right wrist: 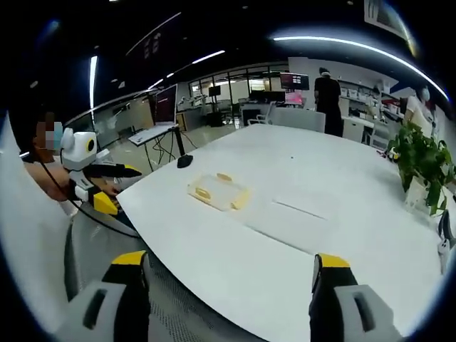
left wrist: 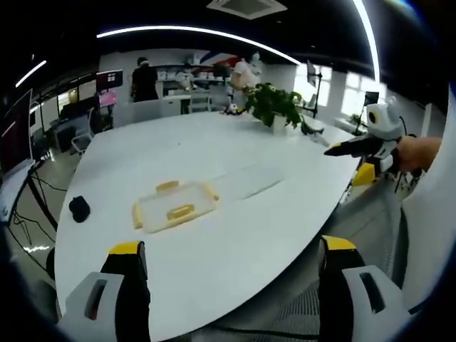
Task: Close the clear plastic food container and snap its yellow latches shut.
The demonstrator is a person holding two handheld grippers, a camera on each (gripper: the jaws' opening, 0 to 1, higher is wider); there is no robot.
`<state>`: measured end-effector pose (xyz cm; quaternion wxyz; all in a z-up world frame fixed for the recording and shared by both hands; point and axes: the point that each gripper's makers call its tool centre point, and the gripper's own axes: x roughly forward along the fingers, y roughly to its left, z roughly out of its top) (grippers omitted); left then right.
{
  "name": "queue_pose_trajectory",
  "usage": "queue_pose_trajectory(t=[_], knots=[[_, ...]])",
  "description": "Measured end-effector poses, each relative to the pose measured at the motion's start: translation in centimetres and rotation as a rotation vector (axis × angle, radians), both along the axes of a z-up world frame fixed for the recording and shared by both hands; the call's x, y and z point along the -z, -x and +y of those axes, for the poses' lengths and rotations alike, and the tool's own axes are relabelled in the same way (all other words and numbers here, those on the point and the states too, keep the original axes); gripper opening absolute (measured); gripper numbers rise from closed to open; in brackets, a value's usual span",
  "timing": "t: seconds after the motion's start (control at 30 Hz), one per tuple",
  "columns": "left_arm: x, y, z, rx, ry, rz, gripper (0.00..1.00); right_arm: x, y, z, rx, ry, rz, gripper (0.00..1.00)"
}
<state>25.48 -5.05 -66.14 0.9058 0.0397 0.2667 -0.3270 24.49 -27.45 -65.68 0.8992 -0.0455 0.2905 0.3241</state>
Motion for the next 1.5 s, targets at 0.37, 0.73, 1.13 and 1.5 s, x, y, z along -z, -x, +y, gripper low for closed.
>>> queue_pose_trajectory(t=[0.37,0.73,1.13,1.5], knots=[[-0.4,-1.2,0.7,0.037,-0.04,-0.014,0.98,-0.4,-1.1,0.5,-0.043,0.025,-0.026,0.94],[-0.8,-2.8,2.0,0.057,-0.081,-0.032,0.95,-0.4,-2.9,0.9,-0.08,0.039,-0.034,0.93],[-0.6,-4.7,2.9,0.122,-0.124,-0.055,0.94,-0.6,-4.7,1.6,-0.129,0.069,-0.045,0.94],[-0.4,-6.1,3.7,0.171,-0.158,-0.054,0.94,-0.9,-6.6,2.5,-0.164,0.093,-0.066,0.93]])
